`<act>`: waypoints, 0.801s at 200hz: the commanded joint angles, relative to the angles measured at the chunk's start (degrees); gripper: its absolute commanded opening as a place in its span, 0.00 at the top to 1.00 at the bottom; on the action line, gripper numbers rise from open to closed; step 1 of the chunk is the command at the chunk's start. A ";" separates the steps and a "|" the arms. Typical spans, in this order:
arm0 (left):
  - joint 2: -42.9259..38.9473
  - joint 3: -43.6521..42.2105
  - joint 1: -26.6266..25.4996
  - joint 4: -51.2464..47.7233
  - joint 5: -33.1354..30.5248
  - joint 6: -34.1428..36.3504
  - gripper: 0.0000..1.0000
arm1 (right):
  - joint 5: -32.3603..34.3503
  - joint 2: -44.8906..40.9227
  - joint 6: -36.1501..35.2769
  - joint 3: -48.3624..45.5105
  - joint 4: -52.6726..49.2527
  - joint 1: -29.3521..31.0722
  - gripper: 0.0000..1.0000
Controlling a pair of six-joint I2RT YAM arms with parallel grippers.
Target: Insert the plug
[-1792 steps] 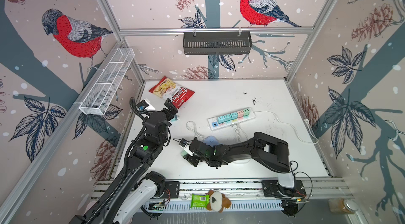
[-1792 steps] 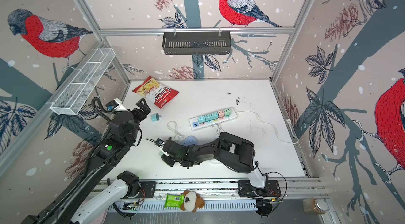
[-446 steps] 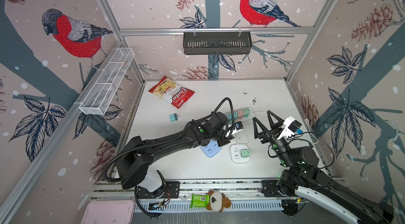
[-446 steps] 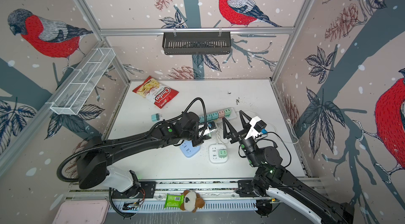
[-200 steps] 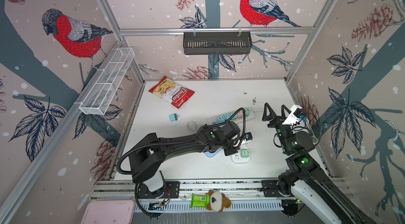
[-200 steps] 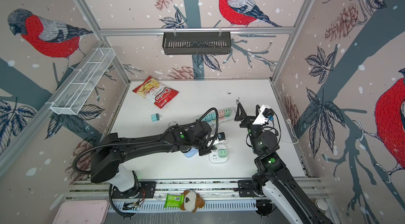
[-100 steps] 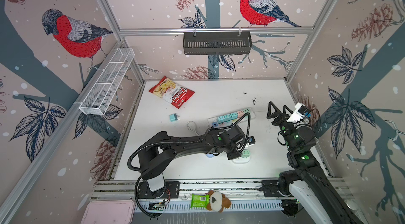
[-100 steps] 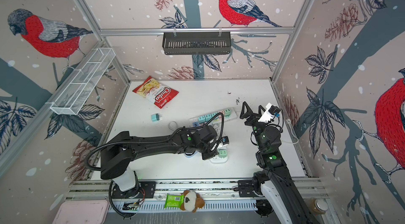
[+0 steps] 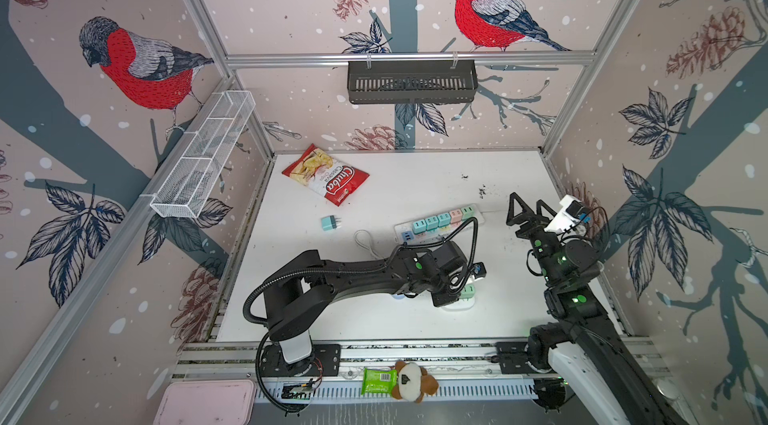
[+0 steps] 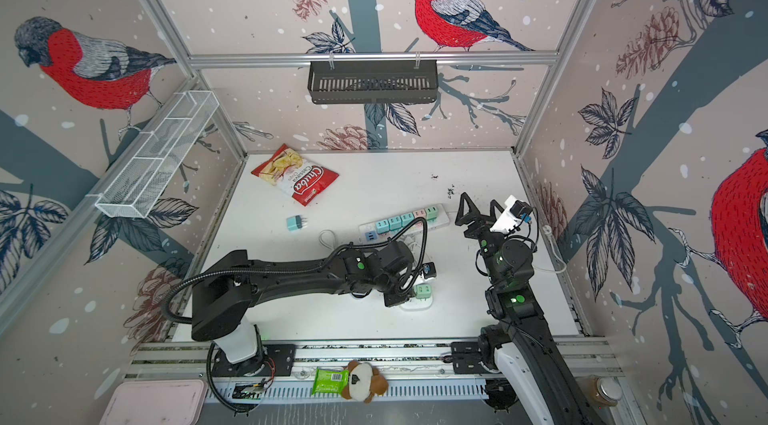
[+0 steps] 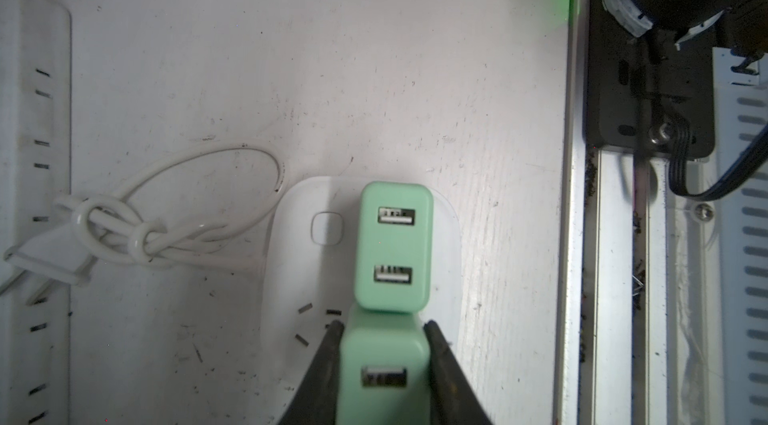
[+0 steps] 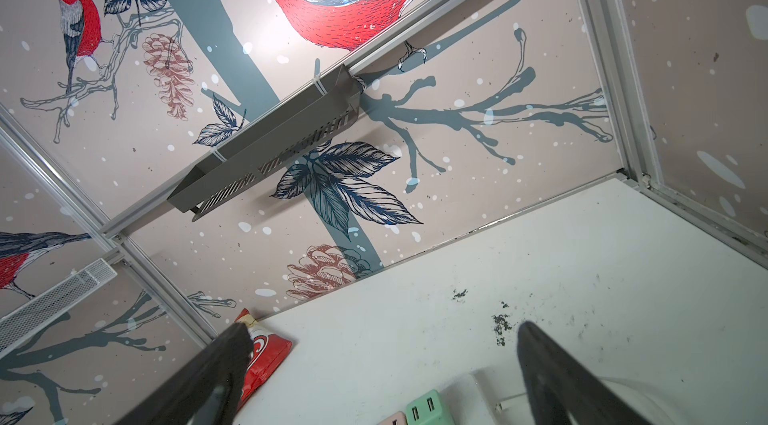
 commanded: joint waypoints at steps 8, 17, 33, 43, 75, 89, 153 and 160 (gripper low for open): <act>0.45 -0.44 -0.10 -0.74 -1.36 -0.93 1.00 | -0.55 -0.15 0.02 -0.08 0.61 0.01 0.00; 0.72 -0.37 -0.11 -0.67 -2.29 -1.27 1.00 | -0.55 -0.18 0.02 -0.08 0.61 0.01 0.00; 1.58 -0.09 -0.10 -0.75 -3.57 -1.60 1.00 | -0.64 -0.24 0.02 -0.08 0.53 0.01 0.00; 2.05 0.00 -0.10 -0.83 -3.95 -1.70 1.00 | -0.65 -0.18 0.02 -0.06 0.49 0.01 0.00; 2.88 -0.63 -0.10 -0.29 -4.75 -1.83 1.00 | -0.54 -0.26 0.03 -0.08 0.53 0.01 0.00; 3.05 -1.24 -0.10 0.10 -4.84 -1.92 1.00 | -0.55 -0.15 0.03 -0.06 0.61 0.01 0.00; 3.03 -2.10 -0.15 1.17 -5.90 -2.38 1.00 | -0.38 0.20 0.03 -0.09 0.78 0.01 0.00; 2.89 -2.12 -0.13 1.74 -6.59 -2.65 1.00 | -0.28 0.30 0.02 -0.03 0.71 0.01 0.00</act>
